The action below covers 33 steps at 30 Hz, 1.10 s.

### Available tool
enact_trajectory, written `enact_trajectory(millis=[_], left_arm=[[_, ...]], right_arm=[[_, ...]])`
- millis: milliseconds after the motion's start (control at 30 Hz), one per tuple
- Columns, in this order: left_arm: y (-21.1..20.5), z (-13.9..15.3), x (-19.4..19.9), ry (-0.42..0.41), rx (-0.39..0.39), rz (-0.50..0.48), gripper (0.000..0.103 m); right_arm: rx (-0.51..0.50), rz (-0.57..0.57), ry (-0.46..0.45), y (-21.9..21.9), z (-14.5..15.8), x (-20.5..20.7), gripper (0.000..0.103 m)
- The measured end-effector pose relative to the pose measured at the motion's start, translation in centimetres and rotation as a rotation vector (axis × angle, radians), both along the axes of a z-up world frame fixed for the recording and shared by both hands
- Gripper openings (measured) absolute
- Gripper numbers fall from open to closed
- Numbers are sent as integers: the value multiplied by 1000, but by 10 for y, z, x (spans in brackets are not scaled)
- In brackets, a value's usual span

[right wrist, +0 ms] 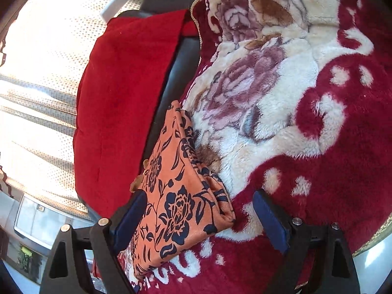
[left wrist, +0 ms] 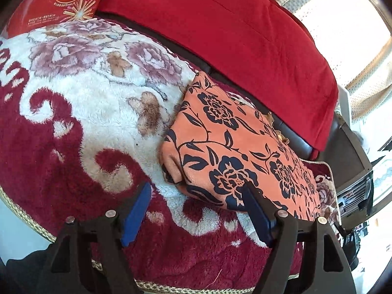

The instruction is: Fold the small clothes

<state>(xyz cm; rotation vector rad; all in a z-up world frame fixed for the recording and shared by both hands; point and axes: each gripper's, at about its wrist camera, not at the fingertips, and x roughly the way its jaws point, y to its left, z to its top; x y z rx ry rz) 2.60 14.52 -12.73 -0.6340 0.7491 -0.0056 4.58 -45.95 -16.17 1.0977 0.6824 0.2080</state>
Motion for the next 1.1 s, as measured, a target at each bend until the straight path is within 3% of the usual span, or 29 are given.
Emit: enact_trajectory(millis=[333,567,733,1100], left_arm=[[-5,0,5,-21,0,-30,78],[8,-7,17,-19,-123,-42,78],[16,-11,13,-17,-186,-17,78],[5,-8,13,-33,-126,-48,78]], right_arm=[[84,13,-6,-13,-12,5,91],[49,-6,5,-9,-9,7,92],[7,4,0,-1,-3,11,99],[74,25,-28,-11,-9,10,99]])
